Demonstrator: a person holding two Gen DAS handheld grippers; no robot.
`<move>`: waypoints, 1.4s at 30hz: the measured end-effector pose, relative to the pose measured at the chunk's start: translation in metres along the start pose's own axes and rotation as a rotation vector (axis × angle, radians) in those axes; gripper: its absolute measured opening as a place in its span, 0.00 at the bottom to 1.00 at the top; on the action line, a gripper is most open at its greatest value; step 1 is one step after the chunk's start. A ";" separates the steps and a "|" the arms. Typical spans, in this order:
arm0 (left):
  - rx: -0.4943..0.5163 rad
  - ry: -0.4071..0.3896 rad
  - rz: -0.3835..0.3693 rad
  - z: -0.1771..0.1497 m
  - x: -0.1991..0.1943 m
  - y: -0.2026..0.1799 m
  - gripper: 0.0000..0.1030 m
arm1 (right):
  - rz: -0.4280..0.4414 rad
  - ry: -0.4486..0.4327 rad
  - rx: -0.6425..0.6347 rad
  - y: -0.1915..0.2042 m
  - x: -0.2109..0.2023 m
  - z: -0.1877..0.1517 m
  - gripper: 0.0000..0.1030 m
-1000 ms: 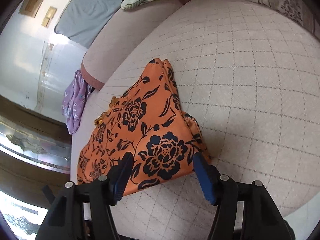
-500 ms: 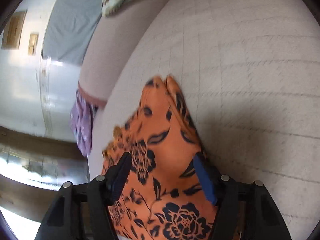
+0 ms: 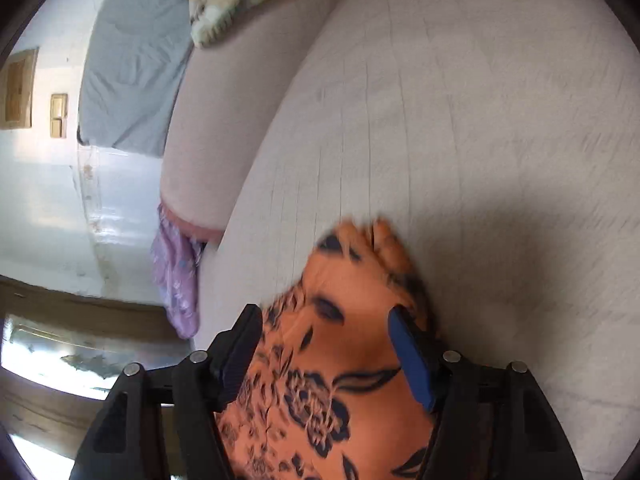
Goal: Fold small clothes
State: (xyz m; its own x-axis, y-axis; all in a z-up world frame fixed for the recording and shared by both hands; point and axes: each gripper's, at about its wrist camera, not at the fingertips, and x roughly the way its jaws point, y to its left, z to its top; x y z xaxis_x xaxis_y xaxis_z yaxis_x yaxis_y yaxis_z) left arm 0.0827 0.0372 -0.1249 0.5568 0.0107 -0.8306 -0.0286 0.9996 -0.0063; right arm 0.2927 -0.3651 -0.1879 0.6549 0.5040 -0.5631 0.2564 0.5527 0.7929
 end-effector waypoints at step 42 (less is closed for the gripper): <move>-0.040 -0.054 0.008 0.001 -0.047 -0.008 0.79 | 0.006 -0.077 0.109 -0.041 -0.080 -0.153 0.73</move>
State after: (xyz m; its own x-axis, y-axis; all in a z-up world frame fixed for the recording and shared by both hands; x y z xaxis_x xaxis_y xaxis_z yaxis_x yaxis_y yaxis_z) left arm 0.0571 0.0289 -0.0850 0.6005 0.0210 -0.7993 -0.0656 0.9976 -0.0230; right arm 0.1212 -0.3266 -0.2109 0.7085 0.4523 -0.5417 0.3251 0.4721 0.8194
